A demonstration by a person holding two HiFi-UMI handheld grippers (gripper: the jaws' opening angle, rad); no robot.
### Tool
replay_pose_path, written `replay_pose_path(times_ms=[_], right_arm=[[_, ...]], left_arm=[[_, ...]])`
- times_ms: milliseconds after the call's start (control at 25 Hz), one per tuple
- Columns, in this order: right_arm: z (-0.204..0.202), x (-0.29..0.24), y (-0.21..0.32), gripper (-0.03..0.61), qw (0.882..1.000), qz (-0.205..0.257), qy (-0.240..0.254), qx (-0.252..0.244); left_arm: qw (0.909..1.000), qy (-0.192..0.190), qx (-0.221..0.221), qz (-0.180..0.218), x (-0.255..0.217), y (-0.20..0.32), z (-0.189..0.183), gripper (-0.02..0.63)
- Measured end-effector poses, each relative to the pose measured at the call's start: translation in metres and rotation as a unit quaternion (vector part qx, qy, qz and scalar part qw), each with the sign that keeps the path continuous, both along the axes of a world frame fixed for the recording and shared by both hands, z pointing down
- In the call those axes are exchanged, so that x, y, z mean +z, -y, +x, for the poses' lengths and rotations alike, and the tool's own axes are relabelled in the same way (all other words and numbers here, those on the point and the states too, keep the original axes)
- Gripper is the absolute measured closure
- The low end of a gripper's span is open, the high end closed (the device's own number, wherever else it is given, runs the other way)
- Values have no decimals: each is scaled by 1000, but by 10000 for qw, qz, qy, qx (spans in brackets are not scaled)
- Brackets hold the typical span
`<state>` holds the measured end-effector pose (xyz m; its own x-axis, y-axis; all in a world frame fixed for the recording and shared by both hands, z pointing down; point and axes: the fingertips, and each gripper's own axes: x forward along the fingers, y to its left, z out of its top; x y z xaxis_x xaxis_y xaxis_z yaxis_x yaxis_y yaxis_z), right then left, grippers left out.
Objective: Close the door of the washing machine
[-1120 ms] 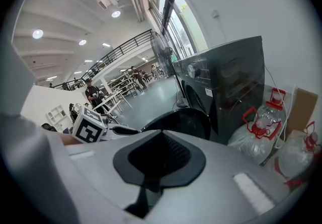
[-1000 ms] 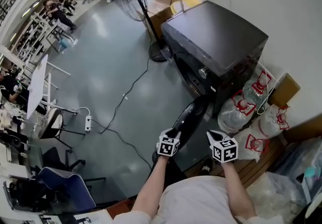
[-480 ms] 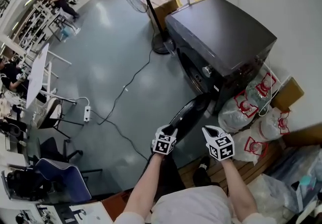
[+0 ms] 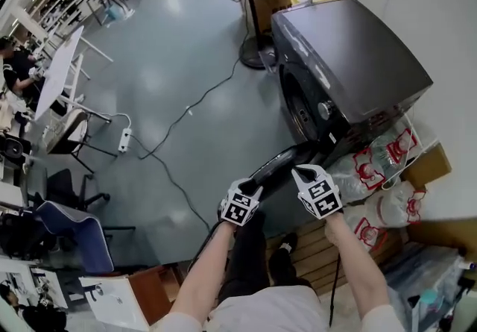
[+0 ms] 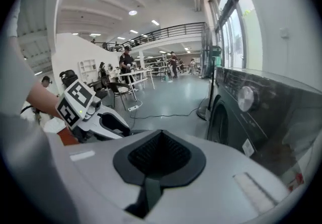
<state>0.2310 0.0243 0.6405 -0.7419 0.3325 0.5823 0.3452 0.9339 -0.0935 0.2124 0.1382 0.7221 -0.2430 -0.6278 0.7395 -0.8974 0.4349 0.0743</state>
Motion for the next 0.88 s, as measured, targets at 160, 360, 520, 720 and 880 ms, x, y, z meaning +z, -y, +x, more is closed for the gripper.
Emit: replay_pose_path(times_ms=[160,360,520,720,880], right_arm=[[-21,3,-21,575,9909,538,-79,-1227],[-42,25,-24,469,9744,954,-268,-2016],[-43,44,-28,447,9472,1333,-537,-2865],[-54,68,-30,432,9065,2084,-705,-3603],[-64,76,-31,430,8936,2211,-819,-3819]], left_arm=[[10000,-11,73,16,5,-2,-5,477],[9996,23,268,82,7,-4,-18,476],[9992,-131,374,44,12,-7,-28,476],[9982,-152,572,83,10,-7,-46,476],[9976,-163,672,95,9,-8,-53,472]])
